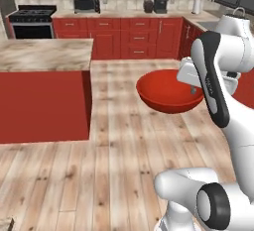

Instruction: Pick the bowl and tupperware and place them in the sink. Then turn on the water.

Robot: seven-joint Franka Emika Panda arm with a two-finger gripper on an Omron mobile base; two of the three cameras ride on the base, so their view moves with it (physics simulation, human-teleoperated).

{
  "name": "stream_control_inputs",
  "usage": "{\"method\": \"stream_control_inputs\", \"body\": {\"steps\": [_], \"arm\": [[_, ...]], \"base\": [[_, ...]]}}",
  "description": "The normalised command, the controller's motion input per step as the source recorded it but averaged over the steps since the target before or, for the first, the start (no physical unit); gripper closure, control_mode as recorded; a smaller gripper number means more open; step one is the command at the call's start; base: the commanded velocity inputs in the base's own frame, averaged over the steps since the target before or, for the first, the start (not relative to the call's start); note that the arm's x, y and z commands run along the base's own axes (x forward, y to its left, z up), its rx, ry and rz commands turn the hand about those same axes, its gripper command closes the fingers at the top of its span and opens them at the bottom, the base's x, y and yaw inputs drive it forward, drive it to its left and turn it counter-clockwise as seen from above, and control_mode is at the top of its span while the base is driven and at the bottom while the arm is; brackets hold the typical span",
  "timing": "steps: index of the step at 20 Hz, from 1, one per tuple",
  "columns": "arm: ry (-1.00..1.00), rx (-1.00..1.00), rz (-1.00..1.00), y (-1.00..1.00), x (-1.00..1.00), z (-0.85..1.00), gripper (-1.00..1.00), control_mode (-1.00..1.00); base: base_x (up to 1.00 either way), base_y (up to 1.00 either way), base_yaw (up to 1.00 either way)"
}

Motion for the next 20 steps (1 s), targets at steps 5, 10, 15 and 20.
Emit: {"method": "stream_control_inputs", "body": {"steps": [5, 10, 15, 20], "arm": [[0.0, 0.0, 0.0, 0.0, 0.0, 0.0, 1.0, 1.0], [0.0, 0.0, 0.0, 0.0, 0.0, 0.0, 1.0, 1.0], [0.0, 0.0, 0.0, 0.0, 0.0, 0.0, 1.0, 1.0], [0.0, 0.0, 0.0, 0.0, 0.0, 0.0, 1.0, 1.0]], "base": [[1.0, -0.3, -0.01], [1.0, -0.44, 0.0], [1.0, -0.31, -0.01], [1.0, -0.22, -0.07]]}}
